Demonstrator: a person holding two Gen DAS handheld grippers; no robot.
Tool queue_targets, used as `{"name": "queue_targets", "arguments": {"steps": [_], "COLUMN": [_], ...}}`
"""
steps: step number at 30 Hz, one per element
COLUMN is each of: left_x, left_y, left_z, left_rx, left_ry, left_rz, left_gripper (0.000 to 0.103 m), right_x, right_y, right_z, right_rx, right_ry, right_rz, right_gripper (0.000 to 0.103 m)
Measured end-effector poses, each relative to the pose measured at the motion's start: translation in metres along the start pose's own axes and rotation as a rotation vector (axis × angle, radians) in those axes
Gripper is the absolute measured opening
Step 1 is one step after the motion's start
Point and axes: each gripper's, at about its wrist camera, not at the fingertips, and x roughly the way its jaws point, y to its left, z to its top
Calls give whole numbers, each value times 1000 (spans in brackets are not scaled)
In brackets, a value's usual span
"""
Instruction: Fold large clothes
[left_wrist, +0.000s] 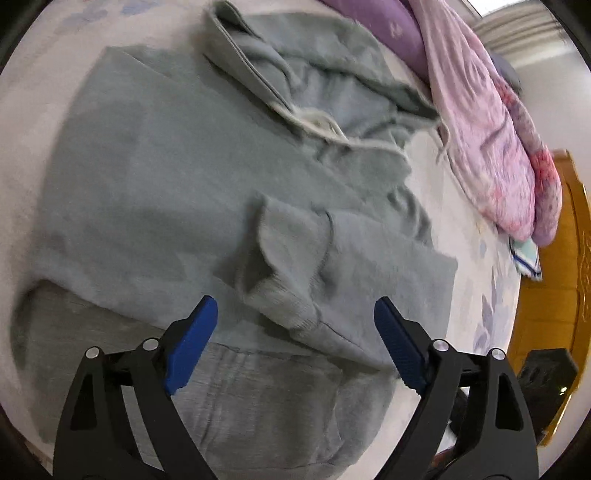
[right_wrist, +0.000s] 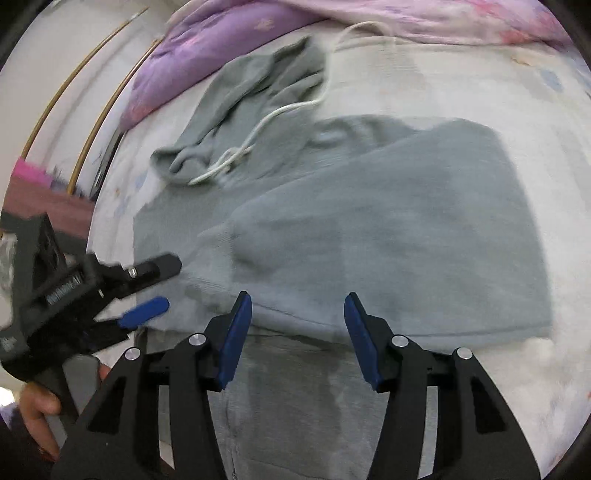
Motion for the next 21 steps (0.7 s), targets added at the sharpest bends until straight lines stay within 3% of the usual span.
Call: {"name": "queue_targets", "arguments": {"steps": [4, 6, 9, 10, 15, 18, 21], "left_x": [21, 25, 32, 31, -40, -86, -112], "left_y": [2, 2, -5, -7, -20, -2, 42], "left_z": [-3, -2, 4, 6, 23, 35, 51], "left_rx": [-21, -11, 49, 73, 193, 237, 187], "left_ry": [14, 6, 25, 21, -144, -235, -290], "left_rz": [23, 25, 28, 36, -68, -38, 20], "left_gripper": [83, 71, 14, 7, 6, 7, 6], "right_x": [-19, -27, -42, -46, -69, -71, -61], "right_y": [-32, -48, -68, -74, -88, -81, -65], "right_z": [0, 1, 0, 0, 2, 8, 17], "right_rx": [50, 90, 125, 141, 212, 214, 183], "right_ry": [-38, -62, -91, -103, -172, -193, -184], "right_rz": [-66, -98, -147, -161, -192, -160, -124], "right_gripper": [50, 51, 51, 52, 52, 52, 52]}}
